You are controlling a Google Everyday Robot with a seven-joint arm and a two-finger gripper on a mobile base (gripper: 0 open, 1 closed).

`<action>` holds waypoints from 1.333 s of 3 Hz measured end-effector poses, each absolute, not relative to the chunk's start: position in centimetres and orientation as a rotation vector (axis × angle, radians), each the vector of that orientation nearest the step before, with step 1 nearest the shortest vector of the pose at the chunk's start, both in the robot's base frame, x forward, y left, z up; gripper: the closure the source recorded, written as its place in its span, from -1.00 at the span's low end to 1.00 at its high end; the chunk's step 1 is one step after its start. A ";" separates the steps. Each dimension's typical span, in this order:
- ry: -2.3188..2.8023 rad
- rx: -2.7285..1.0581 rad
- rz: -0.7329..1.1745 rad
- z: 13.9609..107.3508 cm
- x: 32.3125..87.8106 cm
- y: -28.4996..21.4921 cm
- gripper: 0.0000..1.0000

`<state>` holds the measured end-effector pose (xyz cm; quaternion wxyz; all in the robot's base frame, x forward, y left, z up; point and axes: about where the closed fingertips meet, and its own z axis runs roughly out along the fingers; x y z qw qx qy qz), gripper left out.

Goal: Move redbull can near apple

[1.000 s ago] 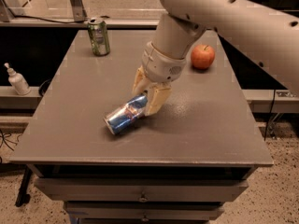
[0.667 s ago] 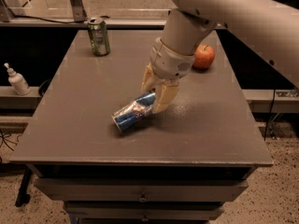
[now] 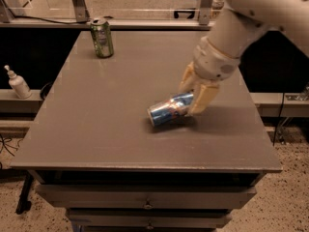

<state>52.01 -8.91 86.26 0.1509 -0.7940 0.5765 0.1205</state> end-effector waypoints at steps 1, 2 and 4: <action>1.732 -2.038 0.370 87.7 53.8 -14.4 1.00; 1.764 -1.795 0.390 89.8 56.0 -19.7 1.00; 1.729 -1.617 0.437 91.8 60.3 -22.4 1.00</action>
Offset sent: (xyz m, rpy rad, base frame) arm 0.0680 -0.1828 0.0697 0.4613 -0.1229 -0.4893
